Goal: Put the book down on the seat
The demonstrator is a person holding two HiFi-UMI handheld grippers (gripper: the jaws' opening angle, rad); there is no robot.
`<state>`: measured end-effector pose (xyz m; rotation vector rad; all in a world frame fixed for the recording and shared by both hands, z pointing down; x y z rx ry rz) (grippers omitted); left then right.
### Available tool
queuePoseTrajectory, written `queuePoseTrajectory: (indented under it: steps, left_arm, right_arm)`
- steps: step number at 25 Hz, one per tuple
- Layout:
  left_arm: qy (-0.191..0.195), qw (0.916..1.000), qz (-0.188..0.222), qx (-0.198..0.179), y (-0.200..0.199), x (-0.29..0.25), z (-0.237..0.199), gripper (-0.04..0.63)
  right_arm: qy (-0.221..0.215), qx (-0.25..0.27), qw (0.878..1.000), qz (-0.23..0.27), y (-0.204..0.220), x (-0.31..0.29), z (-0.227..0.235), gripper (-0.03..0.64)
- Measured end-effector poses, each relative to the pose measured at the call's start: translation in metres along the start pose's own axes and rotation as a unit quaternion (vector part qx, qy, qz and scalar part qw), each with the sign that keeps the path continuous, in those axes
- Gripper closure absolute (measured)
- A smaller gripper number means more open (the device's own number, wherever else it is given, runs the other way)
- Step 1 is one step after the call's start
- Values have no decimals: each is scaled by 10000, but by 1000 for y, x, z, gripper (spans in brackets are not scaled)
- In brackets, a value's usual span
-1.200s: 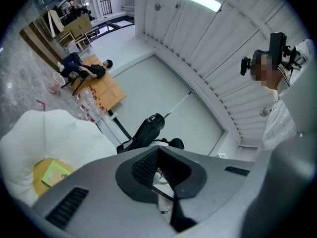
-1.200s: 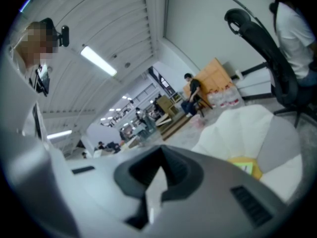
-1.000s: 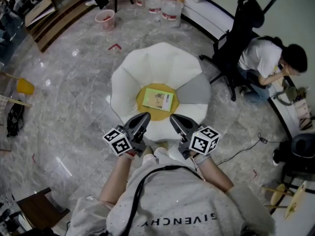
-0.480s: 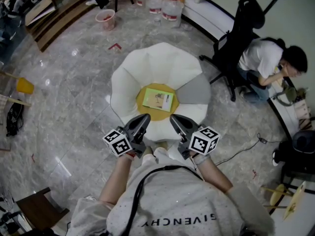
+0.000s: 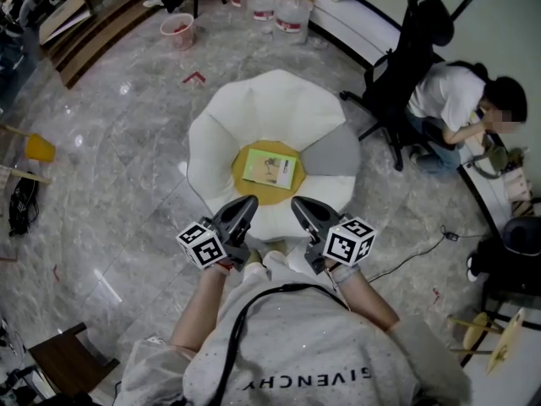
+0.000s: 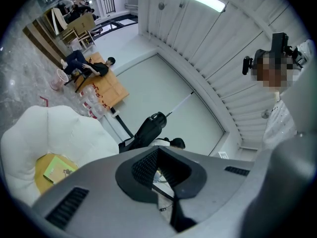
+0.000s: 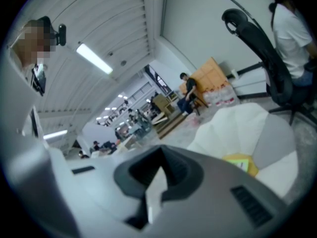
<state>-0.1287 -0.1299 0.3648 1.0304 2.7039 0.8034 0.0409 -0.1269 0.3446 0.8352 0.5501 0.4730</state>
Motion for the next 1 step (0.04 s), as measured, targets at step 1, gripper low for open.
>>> queuePoseTrajectory:
  steps: [1]
  left_arm:
    - [6, 10000, -5, -5, 1, 1, -1, 572]
  right_arm:
    - [0, -3, 10000, -1, 1, -1, 0, 603]
Point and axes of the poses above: the fingertips, and each gripper's own axes: x backward along the fingers, z to its right, y out of its underside, the point moved 5 cm from there along x, backward along the fingers, and after that the axes turned 8 degrees about x, right-handed, at the moved point
